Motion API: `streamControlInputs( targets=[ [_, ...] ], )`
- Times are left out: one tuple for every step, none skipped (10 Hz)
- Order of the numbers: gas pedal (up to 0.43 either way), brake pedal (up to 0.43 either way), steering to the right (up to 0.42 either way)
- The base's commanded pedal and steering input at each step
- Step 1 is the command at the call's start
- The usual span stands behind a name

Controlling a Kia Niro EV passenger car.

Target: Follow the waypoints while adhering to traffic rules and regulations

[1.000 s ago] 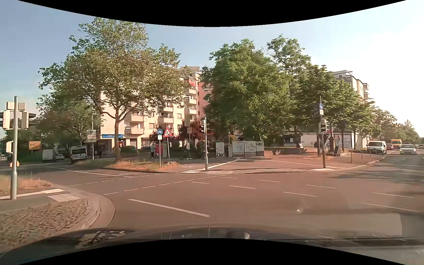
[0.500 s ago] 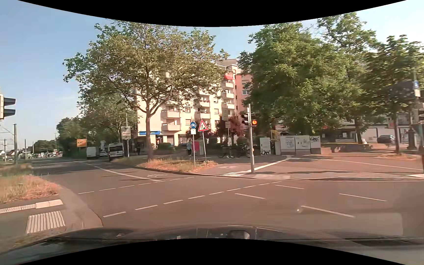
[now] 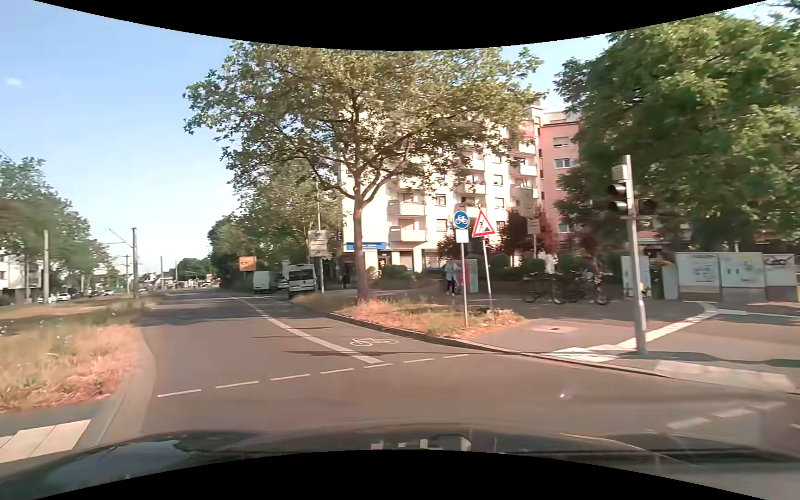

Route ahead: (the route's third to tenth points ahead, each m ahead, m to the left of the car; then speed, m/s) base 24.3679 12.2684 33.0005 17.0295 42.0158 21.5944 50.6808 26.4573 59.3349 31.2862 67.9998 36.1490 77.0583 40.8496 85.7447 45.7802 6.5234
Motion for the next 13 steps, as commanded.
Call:
streamControlInputs(
  targets=[
    [0.098, 0.000, -0.290],
    [0.098, 0.000, -0.286],
    [0.098, 0.000, -0.283],
    [0.110, 0.000, -0.277],
    [0.118, 0.000, -0.269],
    [0.138, 0.000, -0.261],
    [0.157, 0.000, -0.250],
    [0.169, 0.000, -0.235],
    [0.169, 0.000, -0.221],
    [0.177, 0.000, -0.193],
    [0.177, 0.000, -0.160],
    [0.177, 0.000, -0.125],
    [0.189, 0.000, -0.101]
  ],
)
